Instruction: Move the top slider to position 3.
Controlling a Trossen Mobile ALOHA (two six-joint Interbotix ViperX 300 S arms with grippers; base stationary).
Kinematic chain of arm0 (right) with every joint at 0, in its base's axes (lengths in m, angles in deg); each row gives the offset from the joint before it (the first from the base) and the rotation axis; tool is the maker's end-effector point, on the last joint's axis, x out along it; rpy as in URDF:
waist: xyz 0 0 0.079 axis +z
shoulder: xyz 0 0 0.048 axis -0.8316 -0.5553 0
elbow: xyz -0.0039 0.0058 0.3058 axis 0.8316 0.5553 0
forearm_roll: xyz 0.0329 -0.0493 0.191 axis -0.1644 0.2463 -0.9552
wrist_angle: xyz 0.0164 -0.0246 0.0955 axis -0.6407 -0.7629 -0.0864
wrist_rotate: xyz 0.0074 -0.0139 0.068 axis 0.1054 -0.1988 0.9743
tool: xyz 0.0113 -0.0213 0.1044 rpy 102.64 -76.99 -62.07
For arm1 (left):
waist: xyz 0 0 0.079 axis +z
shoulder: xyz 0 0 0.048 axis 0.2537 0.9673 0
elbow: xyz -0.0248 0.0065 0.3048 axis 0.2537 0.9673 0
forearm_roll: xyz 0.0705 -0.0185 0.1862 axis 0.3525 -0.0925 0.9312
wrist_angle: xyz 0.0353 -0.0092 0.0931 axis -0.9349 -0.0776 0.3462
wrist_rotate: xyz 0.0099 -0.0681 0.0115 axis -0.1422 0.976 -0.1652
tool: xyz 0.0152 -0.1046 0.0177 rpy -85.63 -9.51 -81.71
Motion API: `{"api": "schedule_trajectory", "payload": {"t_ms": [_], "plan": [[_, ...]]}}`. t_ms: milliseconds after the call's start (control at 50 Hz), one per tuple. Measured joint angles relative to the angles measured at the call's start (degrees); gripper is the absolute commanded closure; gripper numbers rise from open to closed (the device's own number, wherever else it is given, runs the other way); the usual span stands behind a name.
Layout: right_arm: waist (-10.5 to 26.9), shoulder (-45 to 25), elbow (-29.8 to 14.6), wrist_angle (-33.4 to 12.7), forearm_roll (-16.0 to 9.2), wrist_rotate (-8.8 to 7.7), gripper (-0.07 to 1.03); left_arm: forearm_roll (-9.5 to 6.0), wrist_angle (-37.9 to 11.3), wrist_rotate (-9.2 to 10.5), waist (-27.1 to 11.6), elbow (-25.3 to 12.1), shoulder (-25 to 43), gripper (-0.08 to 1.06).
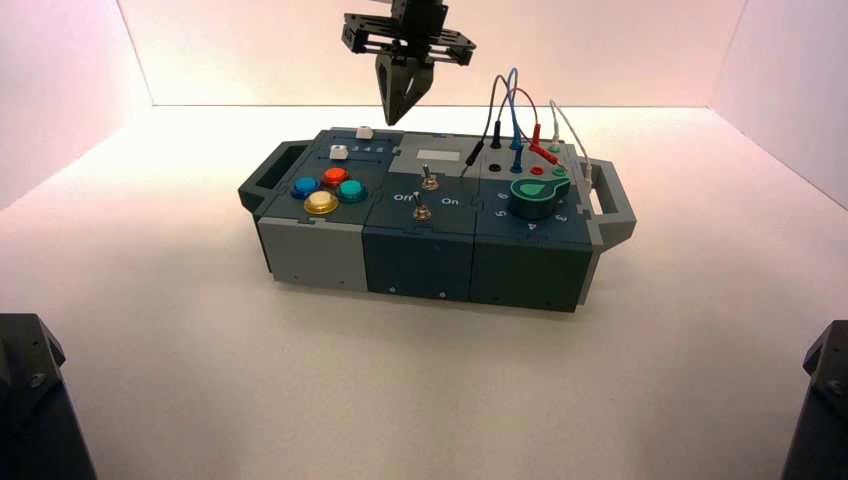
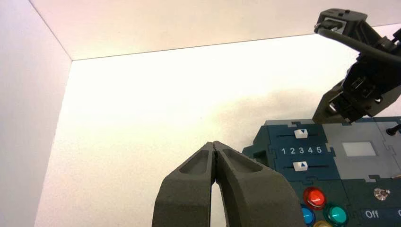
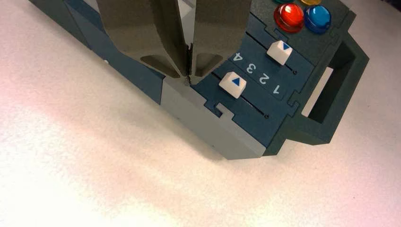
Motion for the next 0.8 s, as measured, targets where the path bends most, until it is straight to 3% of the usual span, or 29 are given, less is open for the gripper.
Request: {"api": "schedule_trajectory", "payload": {"t_ms": [800], "plan": [[1.85,0.00,0.44,0.00,-1.67,0.00,0.98,0.00,0.00,0.00,0.09,0.09,0.00,1.01]]}}
